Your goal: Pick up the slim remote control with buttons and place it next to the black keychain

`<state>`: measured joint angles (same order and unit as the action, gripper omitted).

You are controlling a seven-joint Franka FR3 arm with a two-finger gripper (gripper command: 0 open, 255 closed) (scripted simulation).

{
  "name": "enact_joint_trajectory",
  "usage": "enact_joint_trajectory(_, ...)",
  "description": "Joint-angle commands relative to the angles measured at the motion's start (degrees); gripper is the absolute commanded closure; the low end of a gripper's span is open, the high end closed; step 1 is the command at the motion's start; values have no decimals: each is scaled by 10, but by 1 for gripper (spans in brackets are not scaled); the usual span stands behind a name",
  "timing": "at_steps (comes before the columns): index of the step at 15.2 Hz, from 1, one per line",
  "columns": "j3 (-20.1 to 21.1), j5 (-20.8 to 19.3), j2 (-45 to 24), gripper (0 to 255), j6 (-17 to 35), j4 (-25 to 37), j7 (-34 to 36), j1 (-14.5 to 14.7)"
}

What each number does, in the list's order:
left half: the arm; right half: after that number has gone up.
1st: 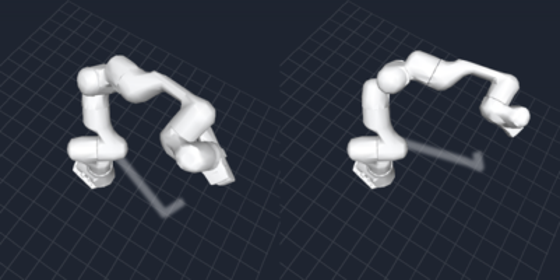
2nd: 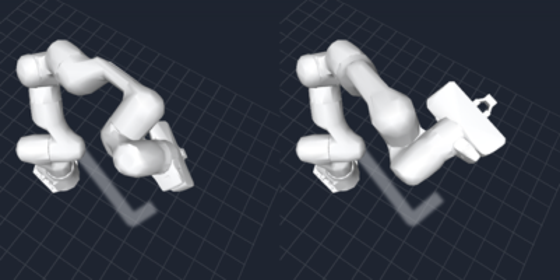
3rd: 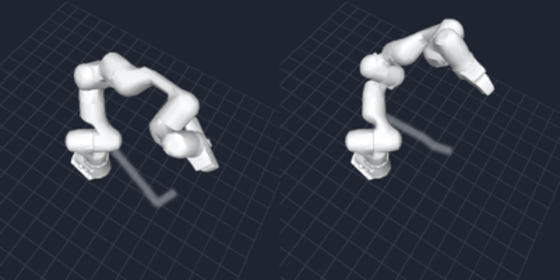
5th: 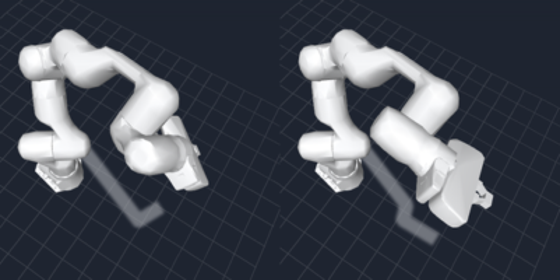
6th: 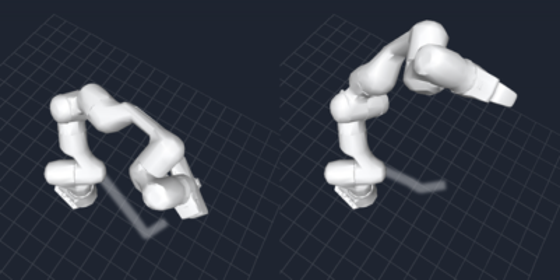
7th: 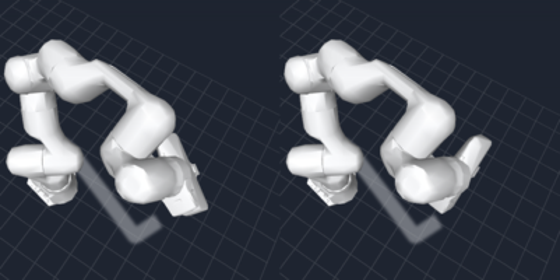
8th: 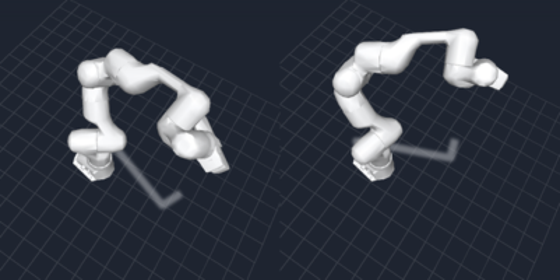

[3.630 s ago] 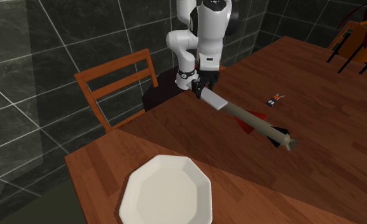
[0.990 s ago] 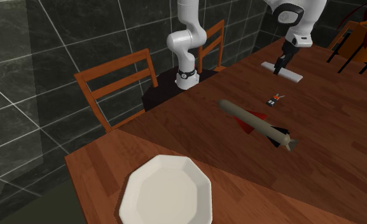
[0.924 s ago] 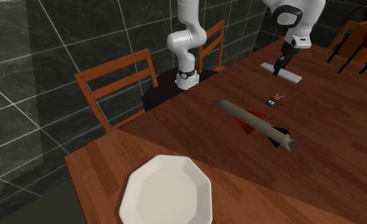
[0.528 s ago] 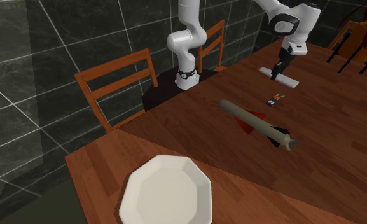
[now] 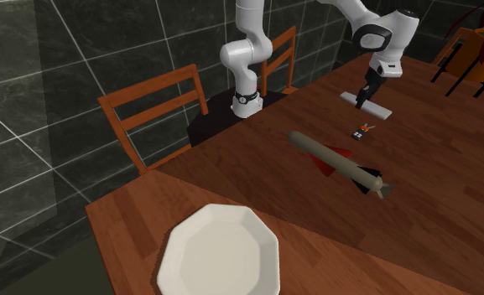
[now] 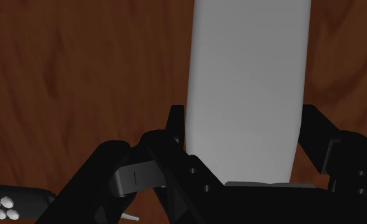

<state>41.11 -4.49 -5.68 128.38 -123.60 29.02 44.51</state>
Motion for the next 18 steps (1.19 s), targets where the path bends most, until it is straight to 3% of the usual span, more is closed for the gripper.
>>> enact_joint_trajectory(1,0,0,0,255,0,0,0,0)
enact_joint_trajectory(2,0,0,0,0,0,0,0,0)
enact_joint_trajectory(7,0,0,0,0,0,0,0,0)
enact_joint_trajectory(11,3,38,45,0,-68,35,-27,-7)
enact_joint_trajectory(18,2,38,45,0,-68,35,-27,-7)
